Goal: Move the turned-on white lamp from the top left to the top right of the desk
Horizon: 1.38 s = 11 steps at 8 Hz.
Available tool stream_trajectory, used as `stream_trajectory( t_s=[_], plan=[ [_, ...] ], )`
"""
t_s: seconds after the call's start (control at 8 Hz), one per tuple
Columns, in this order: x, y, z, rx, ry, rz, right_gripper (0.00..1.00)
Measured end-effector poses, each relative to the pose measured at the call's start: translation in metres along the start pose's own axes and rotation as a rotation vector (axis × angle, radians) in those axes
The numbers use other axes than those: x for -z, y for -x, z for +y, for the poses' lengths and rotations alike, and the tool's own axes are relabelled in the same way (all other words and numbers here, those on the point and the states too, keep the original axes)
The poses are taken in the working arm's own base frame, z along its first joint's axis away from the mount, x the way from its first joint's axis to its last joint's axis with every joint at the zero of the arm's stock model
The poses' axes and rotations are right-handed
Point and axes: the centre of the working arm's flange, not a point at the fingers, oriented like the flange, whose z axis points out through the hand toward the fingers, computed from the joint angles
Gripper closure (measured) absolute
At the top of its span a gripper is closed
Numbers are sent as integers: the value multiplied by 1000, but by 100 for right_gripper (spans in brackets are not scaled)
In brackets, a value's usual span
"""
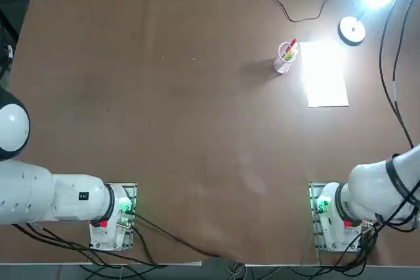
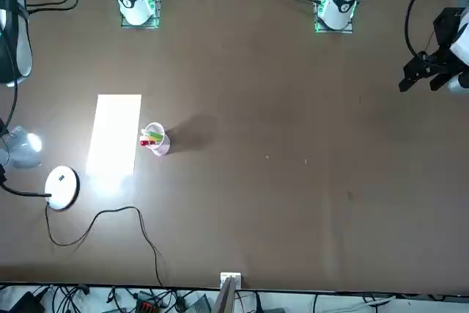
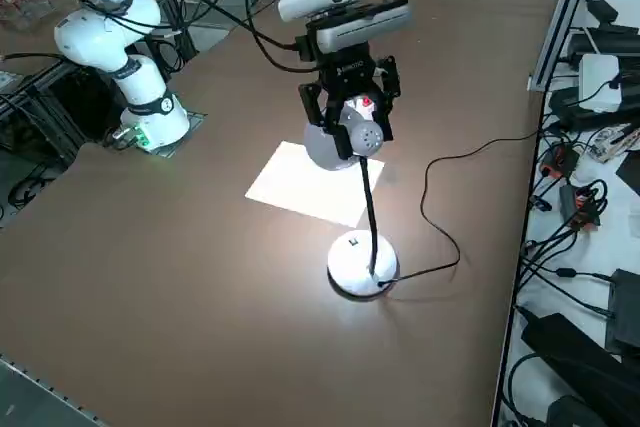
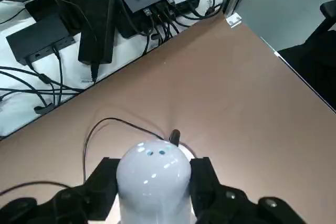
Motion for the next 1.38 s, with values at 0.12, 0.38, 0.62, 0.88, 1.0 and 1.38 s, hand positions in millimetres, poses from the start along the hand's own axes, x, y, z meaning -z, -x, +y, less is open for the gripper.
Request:
stream_trajectory(
  t_s=[0.12,0.38,0.62,0.88,1.0,1.38],
  plan=[
    [1,4,1,-2,-2,-5,26],
    [1,10,3,1,-1,-13,26],
    [2,13,4,-3,-2,-15,26],
    [2,14,5,-16,-4,-21,26],
    [3,16,5,-19,0,-27,26],
    [2,22,-2,-40,2,-45,0]
  ],
)
